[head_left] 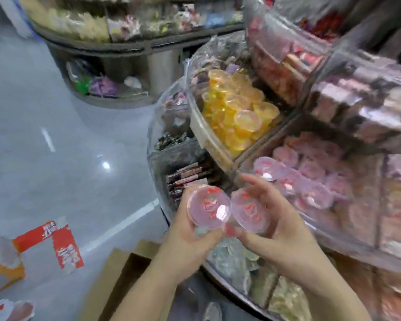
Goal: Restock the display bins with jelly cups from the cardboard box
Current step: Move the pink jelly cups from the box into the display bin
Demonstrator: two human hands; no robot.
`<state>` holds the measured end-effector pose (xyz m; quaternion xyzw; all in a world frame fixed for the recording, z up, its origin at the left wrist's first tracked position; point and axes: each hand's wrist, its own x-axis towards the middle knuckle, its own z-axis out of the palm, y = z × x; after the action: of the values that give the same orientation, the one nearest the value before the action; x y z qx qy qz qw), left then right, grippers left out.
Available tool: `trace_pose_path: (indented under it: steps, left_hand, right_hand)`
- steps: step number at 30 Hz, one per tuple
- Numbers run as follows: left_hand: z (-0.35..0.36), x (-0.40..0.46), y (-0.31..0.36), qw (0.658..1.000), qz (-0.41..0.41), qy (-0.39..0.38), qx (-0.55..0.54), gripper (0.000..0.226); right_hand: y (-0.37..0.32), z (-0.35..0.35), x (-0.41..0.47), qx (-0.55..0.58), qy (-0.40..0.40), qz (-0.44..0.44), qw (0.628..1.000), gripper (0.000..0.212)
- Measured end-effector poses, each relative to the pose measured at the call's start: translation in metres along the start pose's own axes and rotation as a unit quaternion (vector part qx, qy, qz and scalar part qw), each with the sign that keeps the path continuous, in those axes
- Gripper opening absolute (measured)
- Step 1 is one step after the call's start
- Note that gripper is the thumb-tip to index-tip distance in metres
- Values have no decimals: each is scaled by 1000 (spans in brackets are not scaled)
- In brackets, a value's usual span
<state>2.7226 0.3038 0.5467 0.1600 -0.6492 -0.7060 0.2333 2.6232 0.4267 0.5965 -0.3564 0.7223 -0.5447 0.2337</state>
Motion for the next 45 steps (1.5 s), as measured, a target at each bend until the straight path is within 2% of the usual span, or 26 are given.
trace_pose_path:
  steps: [5, 8, 12, 14, 17, 21, 23, 27, 31, 35, 38, 42, 44, 45]
  left_hand:
    - [76, 38, 12, 993, 11, -116, 9, 51]
    - [101, 51, 14, 991, 22, -110, 70, 57]
    - [120, 66, 14, 988, 32, -108, 104, 54]
    - [124, 73, 13, 988, 27, -107, 105, 56]
    - [125, 78, 9, 982, 12, -140, 125, 56]
    - [126, 81, 7, 969, -16, -216, 123, 53]
    - [127, 82, 6, 966, -17, -229, 117, 51]
    - [131, 84, 6, 967, -19, -224, 120, 48]
    - [137, 86, 4, 965, -38, -220, 140, 49]
    - [137, 91, 1, 963, -50, -219, 151, 49]
    - [137, 92, 2, 961, -47, -221, 158, 48]
    - [137, 92, 2, 959, -56, -220, 171, 52]
    - [136, 93, 1, 959, -60, -218, 170, 53]
    - [136, 93, 1, 960, -61, -217, 168, 52]
  right_hand:
    - [2, -87, -21, -93, 94, -21, 991, 72]
    - [7, -128, -37, -155, 145, -21, 977, 67]
    - [22, -167, -49, -214, 182, 38, 959, 64]
    - [25, -177, -45, -257, 154, 50, 953, 59]
    - [27, -181, -30, -347, 54, 48, 935, 52]
    - [25, -189, -12, -489, -32, 30, 871, 58]
    - [20, -198, -11, -531, -51, 27, 846, 59]
    - [20, -206, -15, -560, -74, 46, 824, 68]
    - [36, -195, -9, -604, -100, 29, 790, 62]
    - [56, -184, -3, -663, -71, 12, 745, 67]
    - [65, -181, -3, -675, -53, 16, 736, 70]
    - [64, -186, -8, -647, -67, 26, 759, 65]
    - [61, -186, -9, -643, -58, 36, 763, 69]
    - [61, -185, -9, -645, -49, 34, 762, 63]
